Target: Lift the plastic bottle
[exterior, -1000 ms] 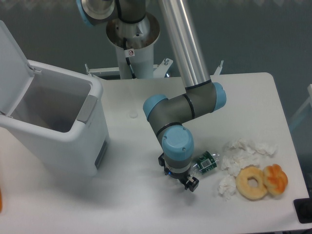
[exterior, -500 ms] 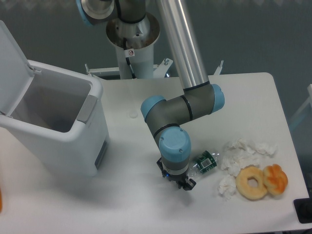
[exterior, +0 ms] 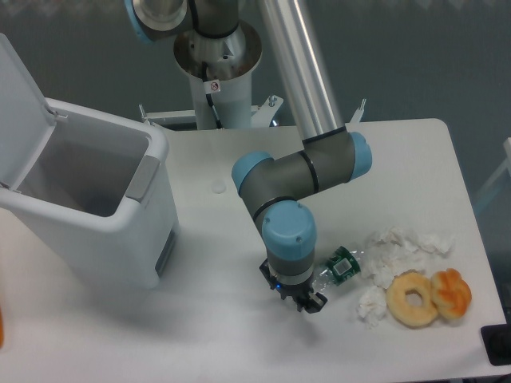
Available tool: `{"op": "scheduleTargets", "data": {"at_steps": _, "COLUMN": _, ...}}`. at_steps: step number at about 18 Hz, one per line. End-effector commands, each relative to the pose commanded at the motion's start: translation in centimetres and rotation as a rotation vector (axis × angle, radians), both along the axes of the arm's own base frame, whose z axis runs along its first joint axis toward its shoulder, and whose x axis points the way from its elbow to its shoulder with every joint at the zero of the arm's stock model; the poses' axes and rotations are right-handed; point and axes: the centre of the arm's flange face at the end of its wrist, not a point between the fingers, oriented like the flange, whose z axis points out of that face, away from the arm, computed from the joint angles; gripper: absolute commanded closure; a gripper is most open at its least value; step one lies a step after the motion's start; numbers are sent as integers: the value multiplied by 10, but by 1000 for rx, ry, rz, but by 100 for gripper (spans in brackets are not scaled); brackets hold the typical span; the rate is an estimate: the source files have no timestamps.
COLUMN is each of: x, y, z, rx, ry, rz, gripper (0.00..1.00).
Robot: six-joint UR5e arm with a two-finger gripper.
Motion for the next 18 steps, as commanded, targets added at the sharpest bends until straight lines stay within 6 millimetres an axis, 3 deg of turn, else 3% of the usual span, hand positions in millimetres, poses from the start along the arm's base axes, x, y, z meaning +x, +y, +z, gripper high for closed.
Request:
{"op": "scheduleTargets", "data": {"at_steps": 3, "x": -38, "y": -18, "z": 42, "rx": 62, "ry": 46, "rz": 48, "gripper": 85}}
{"op": "scheduleTargets", "data": {"at_steps": 9, "x": -76, "y": -43, "z": 80, "rx": 90, "ry": 76, "rz": 99, "gripper": 86}}
{"op": "scheduleTargets", "data": {"at_steps": 13, "x": -79, "y": -63, "z": 104, "rx": 21, "ry": 2, "rz": 121, "gripper": 87}}
{"op": "scheduleTargets", "data": {"at_steps": 18, "x": -82, "y": -77, "z": 111, "rx": -3, "ry": -20, "rz": 99, "gripper": 87}}
